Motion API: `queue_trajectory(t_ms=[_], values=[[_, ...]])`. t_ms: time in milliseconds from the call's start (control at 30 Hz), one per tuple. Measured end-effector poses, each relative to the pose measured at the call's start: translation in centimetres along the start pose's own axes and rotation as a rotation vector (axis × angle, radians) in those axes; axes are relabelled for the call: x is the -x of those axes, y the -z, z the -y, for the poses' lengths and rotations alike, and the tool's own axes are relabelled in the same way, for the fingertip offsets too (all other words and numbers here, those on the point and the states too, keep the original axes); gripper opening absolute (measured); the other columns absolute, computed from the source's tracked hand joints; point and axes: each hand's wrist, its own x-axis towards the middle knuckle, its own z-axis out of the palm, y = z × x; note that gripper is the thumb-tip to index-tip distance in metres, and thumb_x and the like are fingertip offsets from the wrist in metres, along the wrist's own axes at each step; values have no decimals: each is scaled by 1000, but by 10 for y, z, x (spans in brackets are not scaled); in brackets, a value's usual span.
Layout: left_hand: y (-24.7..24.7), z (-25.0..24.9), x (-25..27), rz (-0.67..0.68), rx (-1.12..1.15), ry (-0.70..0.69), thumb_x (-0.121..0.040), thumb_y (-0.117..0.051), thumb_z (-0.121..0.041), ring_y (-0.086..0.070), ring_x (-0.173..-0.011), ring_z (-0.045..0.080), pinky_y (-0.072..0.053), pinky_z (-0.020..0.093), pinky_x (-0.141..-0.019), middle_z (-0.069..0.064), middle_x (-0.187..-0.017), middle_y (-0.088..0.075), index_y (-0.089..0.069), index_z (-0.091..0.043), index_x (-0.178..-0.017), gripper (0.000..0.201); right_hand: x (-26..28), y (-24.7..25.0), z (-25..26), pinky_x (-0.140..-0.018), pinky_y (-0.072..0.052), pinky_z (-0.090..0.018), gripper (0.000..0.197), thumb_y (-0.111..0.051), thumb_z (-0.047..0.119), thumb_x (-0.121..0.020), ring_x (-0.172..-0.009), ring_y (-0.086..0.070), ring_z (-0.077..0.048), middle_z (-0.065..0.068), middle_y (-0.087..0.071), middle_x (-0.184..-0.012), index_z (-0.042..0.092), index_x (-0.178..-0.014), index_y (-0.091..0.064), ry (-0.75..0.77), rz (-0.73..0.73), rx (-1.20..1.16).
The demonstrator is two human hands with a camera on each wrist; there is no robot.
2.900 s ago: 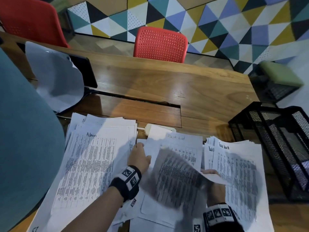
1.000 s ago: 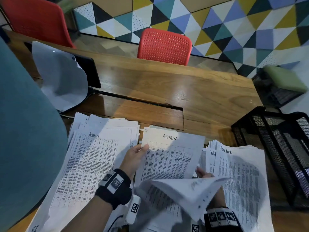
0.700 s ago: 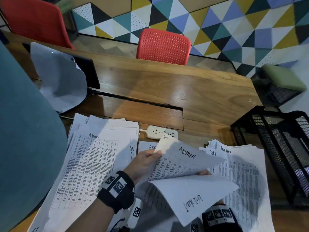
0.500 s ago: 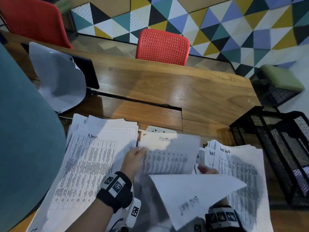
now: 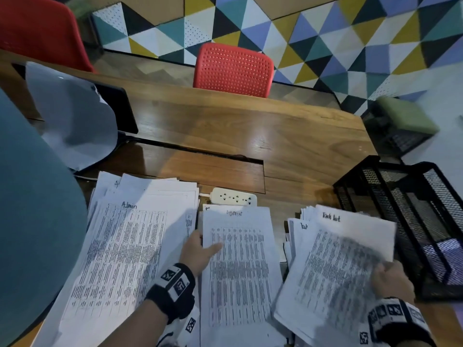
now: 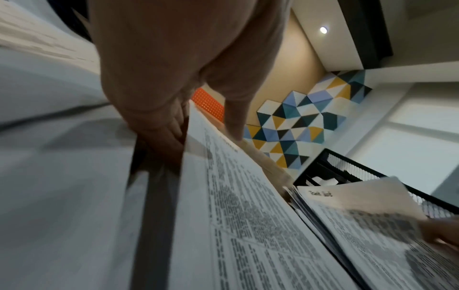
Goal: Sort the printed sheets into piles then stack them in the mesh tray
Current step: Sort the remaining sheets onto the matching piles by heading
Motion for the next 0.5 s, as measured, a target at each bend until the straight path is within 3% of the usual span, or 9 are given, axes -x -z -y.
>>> queue_trajectory(t_ms=[67,133,200,233,267,333,400,500], values=[[-4,4,0,3,-80,-14,-90,-71,-21,-57,-106,14,-47,32,-96,-1,-121,-64,-54,-14,-125,40,2,-2,1,-81,-45,-50,26,-48,17,-94,-98,-56,-50,-37,-55,-108,-2,-112,-46,1,-24,21],[-6,2,4,48,-77,-60,-92,-67,-15,-58,-103,12,-47,24,-89,-6,-115,-65,-56,-15,-127,37,8,-8,7,-84,-46,-55,38,-56,12,-89,-104,-52,-51,-38,-50,-116,-7,-120,-43,24,-108,-26],[-5,-2,10,103,-7,-125,-94,-63,-8,-64,-103,12,-49,15,-82,-12,-108,-67,-61,-24,-122,32,22,-15,16,-89,-44,-55,53,-65,16,-85,-110,-49,-49,-35,-48,-122,-8,-127,-43,181,-183,-122],[-3,-4,12,146,40,-156,-94,-62,-6,-67,-104,13,-53,17,-84,-12,-107,-70,-64,-28,-117,32,32,-19,23,-90,-45,-53,59,-68,23,-84,-111,-50,-46,-31,-50,-121,-6,-129,-44,305,-171,-168],[-2,-3,12,195,83,-171,-94,-63,-6,-69,-105,14,-56,25,-89,-7,-108,-73,-66,-28,-115,31,45,-23,32,-91,-45,-50,64,-71,29,-82,-110,-52,-41,-24,-53,-121,-2,-131,-44,420,-104,-218],[1,-6,14,307,140,-169,-92,-65,-5,-71,-104,17,-57,32,-92,2,-109,-75,-70,-14,-115,25,74,-34,50,-94,-46,-44,79,-79,32,-76,-111,-53,-24,-6,-53,-123,8,-139,-37,512,203,-383],[4,-8,15,413,166,-143,-90,-64,0,-73,-93,14,-56,23,-81,1,-97,-77,-73,-6,-104,18,95,-50,64,-99,-44,-39,94,-86,29,-68,-114,-51,-15,5,-49,-127,15,-144,-30,465,555,-554],[8,-12,19,413,137,-115,-83,-61,-5,-68,-78,7,-50,17,-71,-3,-77,-73,-71,-9,-76,13,106,-70,74,-90,-53,-40,75,-89,22,-60,-105,-66,-22,-6,-68,-115,8,-122,-51,360,857,-766]])
